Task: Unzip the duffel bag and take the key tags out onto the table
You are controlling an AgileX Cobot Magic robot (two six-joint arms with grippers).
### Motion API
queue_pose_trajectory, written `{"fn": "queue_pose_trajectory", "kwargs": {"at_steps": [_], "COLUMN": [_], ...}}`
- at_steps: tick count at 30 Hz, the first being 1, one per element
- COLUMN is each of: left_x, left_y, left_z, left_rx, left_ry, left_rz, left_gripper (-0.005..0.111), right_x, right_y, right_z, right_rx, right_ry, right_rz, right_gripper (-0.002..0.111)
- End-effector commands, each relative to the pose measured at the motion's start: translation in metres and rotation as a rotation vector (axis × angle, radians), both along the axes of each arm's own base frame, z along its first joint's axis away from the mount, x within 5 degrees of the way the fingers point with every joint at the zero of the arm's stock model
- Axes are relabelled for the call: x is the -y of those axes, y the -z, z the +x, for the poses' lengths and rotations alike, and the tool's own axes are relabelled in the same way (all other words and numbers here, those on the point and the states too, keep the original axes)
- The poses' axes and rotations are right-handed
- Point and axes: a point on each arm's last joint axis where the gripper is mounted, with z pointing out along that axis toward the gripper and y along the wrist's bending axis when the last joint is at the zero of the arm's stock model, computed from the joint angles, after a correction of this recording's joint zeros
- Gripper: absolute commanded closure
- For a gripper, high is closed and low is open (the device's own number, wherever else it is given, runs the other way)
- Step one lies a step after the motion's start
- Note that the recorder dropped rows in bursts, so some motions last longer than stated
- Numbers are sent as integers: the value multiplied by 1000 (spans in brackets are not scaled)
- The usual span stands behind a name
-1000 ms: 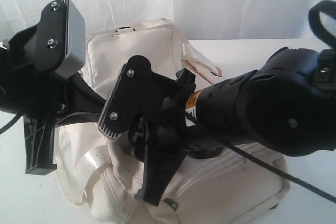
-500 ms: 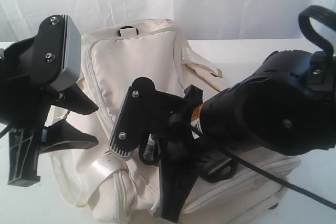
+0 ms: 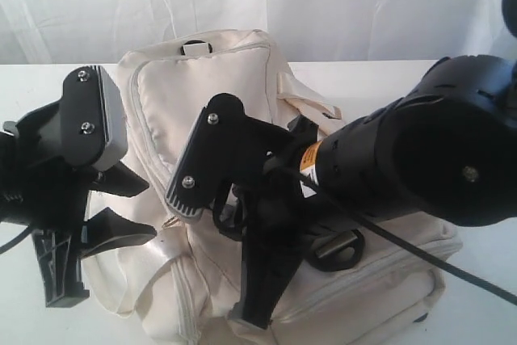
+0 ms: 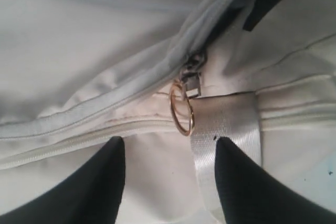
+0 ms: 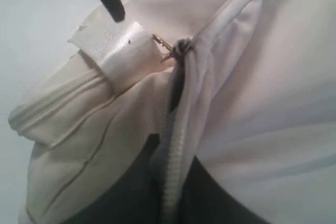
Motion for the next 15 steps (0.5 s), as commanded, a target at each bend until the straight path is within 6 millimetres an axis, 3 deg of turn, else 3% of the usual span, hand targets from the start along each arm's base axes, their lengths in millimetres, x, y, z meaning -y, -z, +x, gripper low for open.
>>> {"fn": "queue_pose_trajectory", "kwargs": {"at_steps": [1,15], "left_x": [3,5], "left_y": [4,8], "left_z": [-4,-5], "left_rx": [9,6], "left_ry": [22,17], "left_rz": [-70,-124], "left_gripper": [51,51], "right_x": [2,0], "right_y": [-7,-10], "right_z": [1,2], "right_rx": [6,5], "right_ry": [13,35], "right_rz": [20,54], "right_gripper": [108,108]}}
